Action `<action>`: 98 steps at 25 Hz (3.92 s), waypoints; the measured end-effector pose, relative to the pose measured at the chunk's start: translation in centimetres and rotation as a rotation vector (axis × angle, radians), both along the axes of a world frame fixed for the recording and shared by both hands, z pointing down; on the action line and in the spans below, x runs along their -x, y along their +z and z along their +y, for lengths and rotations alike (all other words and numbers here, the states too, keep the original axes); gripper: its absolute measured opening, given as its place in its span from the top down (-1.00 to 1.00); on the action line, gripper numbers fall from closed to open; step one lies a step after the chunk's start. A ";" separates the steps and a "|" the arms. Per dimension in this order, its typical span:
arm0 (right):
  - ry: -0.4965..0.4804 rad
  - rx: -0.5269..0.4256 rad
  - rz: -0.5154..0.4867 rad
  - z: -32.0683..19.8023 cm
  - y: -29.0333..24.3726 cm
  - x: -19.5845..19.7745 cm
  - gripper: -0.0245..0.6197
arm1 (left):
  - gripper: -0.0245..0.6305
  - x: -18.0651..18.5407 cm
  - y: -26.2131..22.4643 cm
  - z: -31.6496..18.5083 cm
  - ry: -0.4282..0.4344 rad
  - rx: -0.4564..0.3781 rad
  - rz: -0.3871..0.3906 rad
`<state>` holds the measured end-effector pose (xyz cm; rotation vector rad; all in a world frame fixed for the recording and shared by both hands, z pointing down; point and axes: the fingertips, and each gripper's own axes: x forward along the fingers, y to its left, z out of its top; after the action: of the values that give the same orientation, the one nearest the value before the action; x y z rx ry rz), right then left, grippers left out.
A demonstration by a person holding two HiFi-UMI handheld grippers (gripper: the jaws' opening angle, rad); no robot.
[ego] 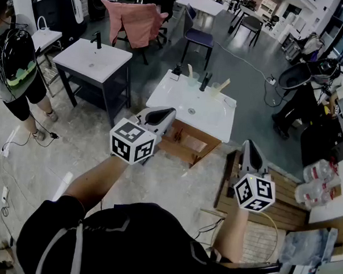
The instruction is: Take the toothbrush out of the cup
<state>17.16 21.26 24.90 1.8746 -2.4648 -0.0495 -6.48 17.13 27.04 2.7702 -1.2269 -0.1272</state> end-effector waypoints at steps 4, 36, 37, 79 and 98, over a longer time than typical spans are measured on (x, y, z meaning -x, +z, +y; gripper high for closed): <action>0.009 -0.004 0.002 0.2 -0.6 -0.2 0.91 | 0.91 0.2 -0.3 0.2 -0.008 -0.008 -0.004; 0.059 -0.019 0.028 0.7 0.4 8.0 0.91 | 0.91 8.1 1.4 0.5 0.012 -0.027 -0.006; 0.059 -0.016 0.028 0.5 0.5 8.2 0.91 | 0.91 8.3 1.6 0.4 0.014 -0.026 -0.007; -0.078 -0.042 -0.073 -25.9 2.0 -10.5 0.91 | 0.91 -9.8 2.1 -24.1 -0.094 0.002 -0.081; 0.015 -0.019 -0.028 -36.1 3.0 -6.6 0.90 | 0.91 -5.2 3.2 -36.0 -0.038 -0.019 -0.032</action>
<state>23.72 -14.85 27.89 1.9141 -2.4773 -0.0464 -1.27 -18.83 30.19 2.7769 -1.2931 -0.0982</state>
